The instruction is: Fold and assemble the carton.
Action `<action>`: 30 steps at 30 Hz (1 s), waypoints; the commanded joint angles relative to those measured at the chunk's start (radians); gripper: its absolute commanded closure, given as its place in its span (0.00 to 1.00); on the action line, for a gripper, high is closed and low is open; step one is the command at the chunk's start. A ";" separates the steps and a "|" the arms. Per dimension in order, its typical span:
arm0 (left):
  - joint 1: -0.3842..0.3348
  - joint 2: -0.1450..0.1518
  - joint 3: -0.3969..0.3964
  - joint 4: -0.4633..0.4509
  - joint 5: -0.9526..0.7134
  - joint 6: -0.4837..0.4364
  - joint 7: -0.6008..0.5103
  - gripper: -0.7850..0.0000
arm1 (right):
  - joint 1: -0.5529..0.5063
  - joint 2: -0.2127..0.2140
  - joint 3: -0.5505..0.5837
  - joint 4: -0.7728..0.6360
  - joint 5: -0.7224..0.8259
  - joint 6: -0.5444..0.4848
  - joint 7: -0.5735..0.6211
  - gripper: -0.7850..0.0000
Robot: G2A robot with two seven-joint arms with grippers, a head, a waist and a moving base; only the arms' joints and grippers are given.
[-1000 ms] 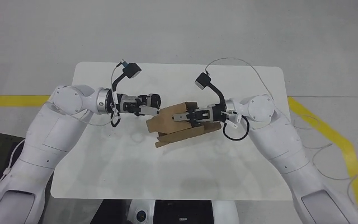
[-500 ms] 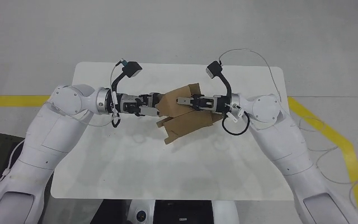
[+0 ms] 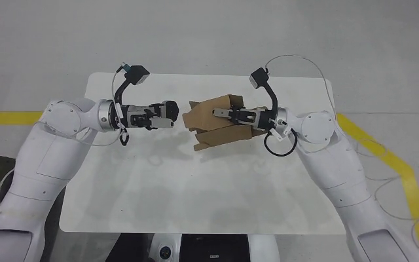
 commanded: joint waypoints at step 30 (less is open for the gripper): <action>-0.015 -0.010 0.101 -0.057 -0.102 0.044 -0.043 0.00 | -0.012 -0.027 -0.024 -0.039 -0.039 -0.027 -0.209 1.00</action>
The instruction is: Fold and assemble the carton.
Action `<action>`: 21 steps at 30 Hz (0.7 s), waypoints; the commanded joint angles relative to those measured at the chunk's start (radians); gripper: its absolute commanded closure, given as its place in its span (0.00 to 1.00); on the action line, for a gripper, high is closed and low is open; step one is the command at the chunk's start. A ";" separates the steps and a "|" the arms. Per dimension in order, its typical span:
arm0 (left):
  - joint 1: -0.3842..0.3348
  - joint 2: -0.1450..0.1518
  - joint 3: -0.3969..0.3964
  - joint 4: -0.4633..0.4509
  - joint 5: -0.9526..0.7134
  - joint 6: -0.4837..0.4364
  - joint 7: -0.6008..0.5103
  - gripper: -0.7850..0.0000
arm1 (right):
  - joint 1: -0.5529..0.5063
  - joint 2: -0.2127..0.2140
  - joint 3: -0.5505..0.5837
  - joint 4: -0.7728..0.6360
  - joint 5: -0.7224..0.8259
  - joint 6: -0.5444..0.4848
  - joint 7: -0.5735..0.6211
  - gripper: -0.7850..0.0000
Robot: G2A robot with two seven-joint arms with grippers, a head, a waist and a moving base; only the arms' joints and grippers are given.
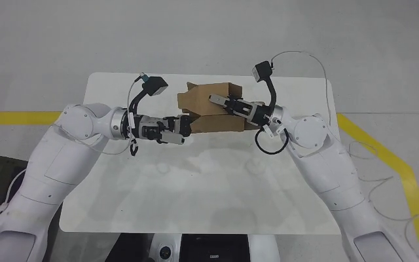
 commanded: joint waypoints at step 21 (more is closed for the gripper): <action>-0.032 -0.026 0.079 -0.001 -0.037 0.031 -0.031 0.00 | 0.000 -0.018 -0.016 -0.025 -0.007 -0.017 -0.031 1.00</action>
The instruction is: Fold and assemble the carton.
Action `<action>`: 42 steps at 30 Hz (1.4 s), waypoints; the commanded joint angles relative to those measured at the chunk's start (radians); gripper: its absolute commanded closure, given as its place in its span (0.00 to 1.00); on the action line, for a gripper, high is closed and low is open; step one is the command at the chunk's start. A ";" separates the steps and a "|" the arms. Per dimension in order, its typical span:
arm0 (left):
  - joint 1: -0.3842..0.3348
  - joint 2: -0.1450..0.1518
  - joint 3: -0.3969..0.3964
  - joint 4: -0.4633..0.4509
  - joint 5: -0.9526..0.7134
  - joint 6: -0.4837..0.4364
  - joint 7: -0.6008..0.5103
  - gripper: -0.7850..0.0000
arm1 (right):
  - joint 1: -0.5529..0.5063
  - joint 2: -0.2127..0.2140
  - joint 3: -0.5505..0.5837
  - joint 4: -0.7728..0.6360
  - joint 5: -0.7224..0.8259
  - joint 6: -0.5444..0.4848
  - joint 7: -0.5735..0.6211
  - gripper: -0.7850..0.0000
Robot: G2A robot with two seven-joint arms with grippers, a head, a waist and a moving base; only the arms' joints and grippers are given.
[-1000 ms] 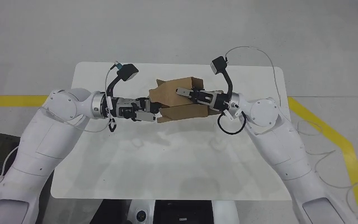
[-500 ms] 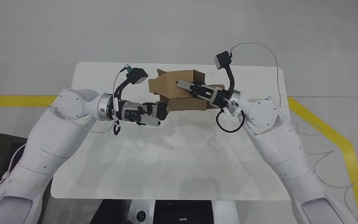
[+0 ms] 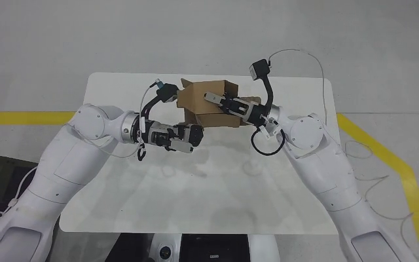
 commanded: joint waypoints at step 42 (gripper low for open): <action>0.002 0.005 -0.053 0.036 0.016 -0.016 0.016 0.00 | -0.037 -0.021 -0.007 -0.011 -0.013 0.008 0.009 1.00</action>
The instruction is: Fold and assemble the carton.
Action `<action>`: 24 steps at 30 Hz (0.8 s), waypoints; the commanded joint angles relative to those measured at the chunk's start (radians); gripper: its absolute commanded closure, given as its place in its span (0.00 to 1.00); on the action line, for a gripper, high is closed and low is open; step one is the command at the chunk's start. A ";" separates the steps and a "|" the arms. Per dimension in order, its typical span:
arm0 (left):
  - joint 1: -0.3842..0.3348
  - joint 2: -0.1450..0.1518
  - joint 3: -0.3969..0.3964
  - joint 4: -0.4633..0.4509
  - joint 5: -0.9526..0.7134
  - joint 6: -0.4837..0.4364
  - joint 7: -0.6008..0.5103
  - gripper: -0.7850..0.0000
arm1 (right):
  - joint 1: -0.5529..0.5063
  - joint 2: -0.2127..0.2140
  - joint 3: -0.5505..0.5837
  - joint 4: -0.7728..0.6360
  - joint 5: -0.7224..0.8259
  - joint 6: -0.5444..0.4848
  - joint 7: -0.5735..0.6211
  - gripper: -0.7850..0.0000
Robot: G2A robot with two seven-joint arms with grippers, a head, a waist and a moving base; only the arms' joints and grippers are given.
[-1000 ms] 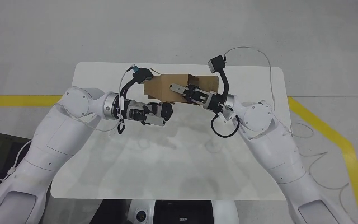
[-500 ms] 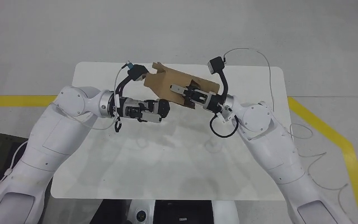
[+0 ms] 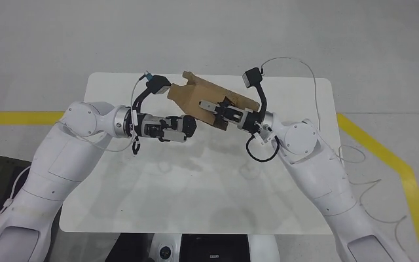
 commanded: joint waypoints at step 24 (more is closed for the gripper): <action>0.048 0.031 -0.105 0.131 0.135 -0.068 0.068 0.00 | -0.009 0.042 0.167 0.039 0.130 0.068 0.319 1.00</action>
